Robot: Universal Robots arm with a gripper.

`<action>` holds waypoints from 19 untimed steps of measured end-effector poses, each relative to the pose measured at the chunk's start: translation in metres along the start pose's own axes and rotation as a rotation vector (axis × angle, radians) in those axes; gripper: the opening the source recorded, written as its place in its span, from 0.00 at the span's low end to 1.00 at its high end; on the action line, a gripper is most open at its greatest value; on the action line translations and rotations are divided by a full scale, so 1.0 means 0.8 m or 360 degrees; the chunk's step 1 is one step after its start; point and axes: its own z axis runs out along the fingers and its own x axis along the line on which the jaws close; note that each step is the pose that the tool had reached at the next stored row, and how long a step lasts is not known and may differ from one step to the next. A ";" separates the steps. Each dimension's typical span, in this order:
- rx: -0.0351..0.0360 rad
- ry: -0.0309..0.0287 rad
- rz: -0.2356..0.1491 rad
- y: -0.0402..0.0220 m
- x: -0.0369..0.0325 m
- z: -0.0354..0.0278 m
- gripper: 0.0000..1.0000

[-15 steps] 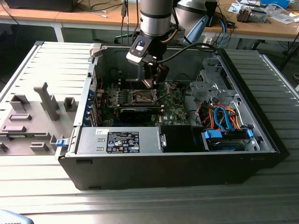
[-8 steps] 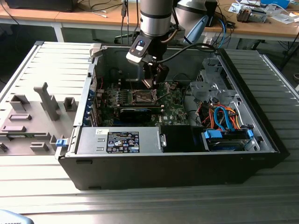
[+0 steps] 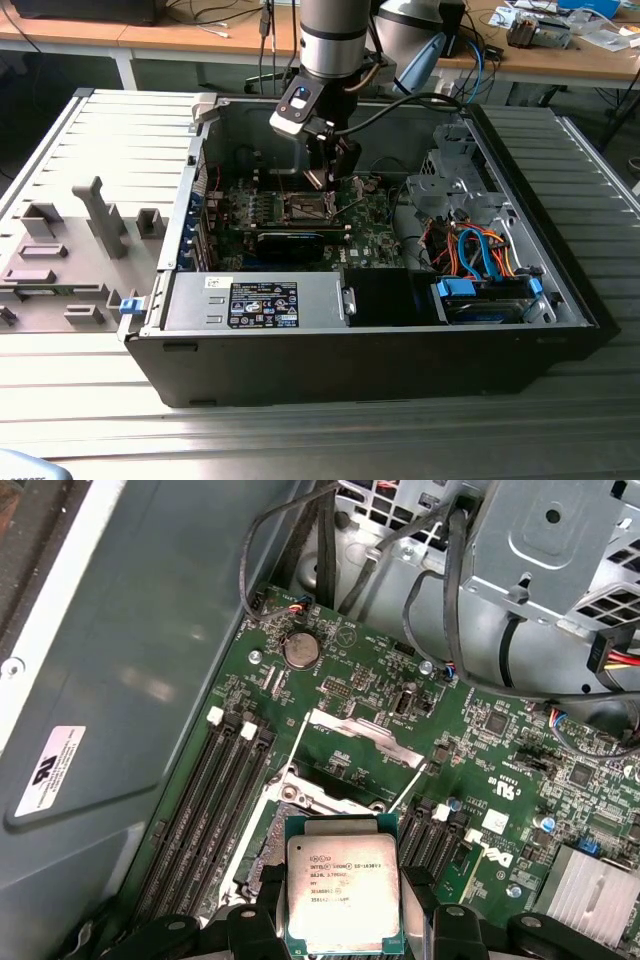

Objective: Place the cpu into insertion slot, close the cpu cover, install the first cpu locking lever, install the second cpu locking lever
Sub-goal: 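Place the cpu into insertion slot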

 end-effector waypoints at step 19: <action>0.0000 -0.00005 0.0017 0.0000 0.0000 0.0007 0.55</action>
